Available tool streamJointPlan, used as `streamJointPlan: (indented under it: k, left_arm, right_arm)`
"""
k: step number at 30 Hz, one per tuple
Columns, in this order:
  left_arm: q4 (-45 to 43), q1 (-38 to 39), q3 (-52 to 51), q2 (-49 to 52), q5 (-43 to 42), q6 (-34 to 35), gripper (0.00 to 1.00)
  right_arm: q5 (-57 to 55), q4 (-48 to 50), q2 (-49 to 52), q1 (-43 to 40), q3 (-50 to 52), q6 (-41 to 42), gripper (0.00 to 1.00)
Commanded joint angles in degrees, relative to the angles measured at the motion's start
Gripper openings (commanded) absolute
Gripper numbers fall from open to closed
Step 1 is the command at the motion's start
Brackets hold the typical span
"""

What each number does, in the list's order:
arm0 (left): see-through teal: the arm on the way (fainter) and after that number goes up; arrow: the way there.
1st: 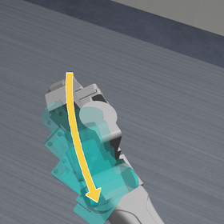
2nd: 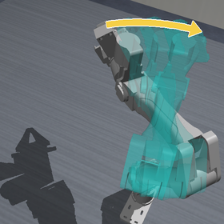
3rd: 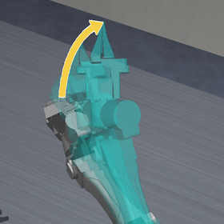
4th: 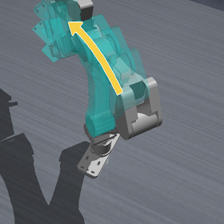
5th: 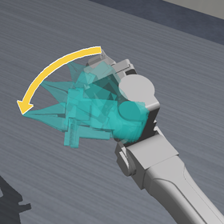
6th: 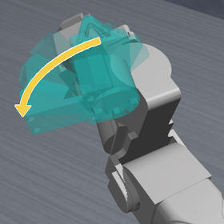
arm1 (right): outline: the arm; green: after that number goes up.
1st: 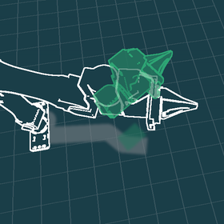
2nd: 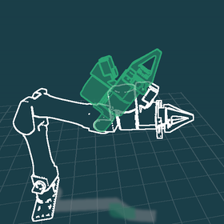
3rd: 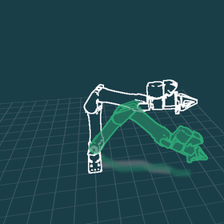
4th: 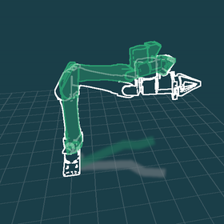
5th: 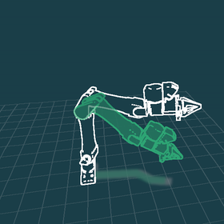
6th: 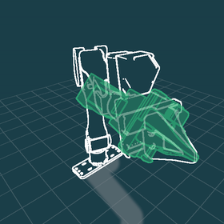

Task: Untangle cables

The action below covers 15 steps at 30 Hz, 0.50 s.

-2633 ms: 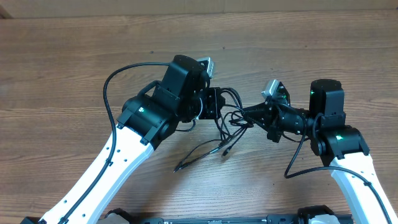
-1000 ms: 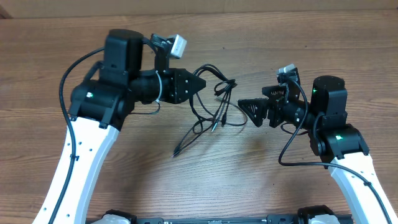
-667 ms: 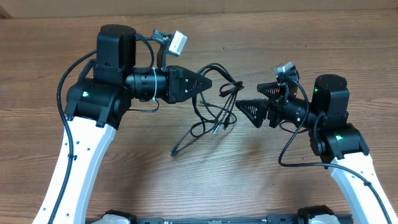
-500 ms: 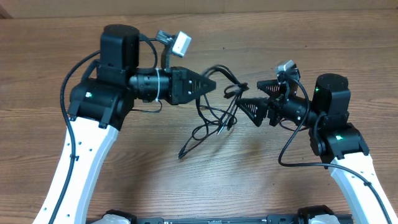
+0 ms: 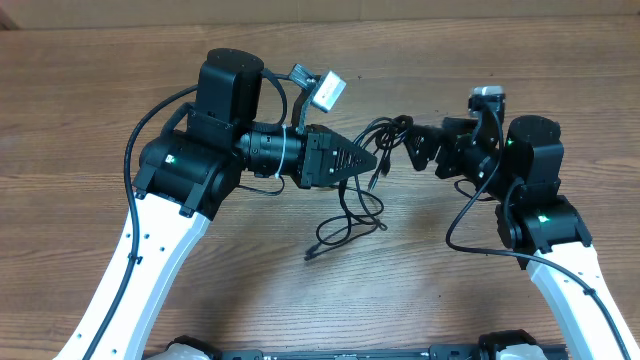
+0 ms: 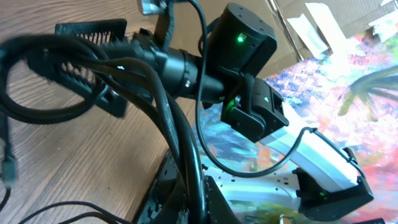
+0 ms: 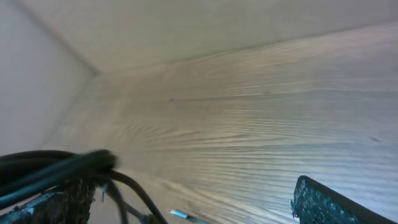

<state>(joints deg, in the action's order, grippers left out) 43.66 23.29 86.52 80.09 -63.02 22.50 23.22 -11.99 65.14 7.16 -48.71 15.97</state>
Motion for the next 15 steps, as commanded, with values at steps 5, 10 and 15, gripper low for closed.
streamJointPlan:
  k: [5, 10, 15]
  left_arm:
    - [-0.13, 0.5, 1.7, -1.46, -2.82, 0.17, 0.04]
    - [-0.2, 1.11, 1.7, -1.46, -0.76, 0.2, 0.04]
    - [0.04, 1.09, 1.7, -1.46, -1.11, -1.95, 0.06]
  right_arm:
    - [-2.19, 5.77, 0.15, -0.13, -1.2, 8.04, 1.0]
    - [7.72, 9.75, 0.17, -0.13, -1.2, 8.02, 1.0]
    - [7.52, 8.07, 0.2, -0.15, -1.2, 5.84, 1.0]
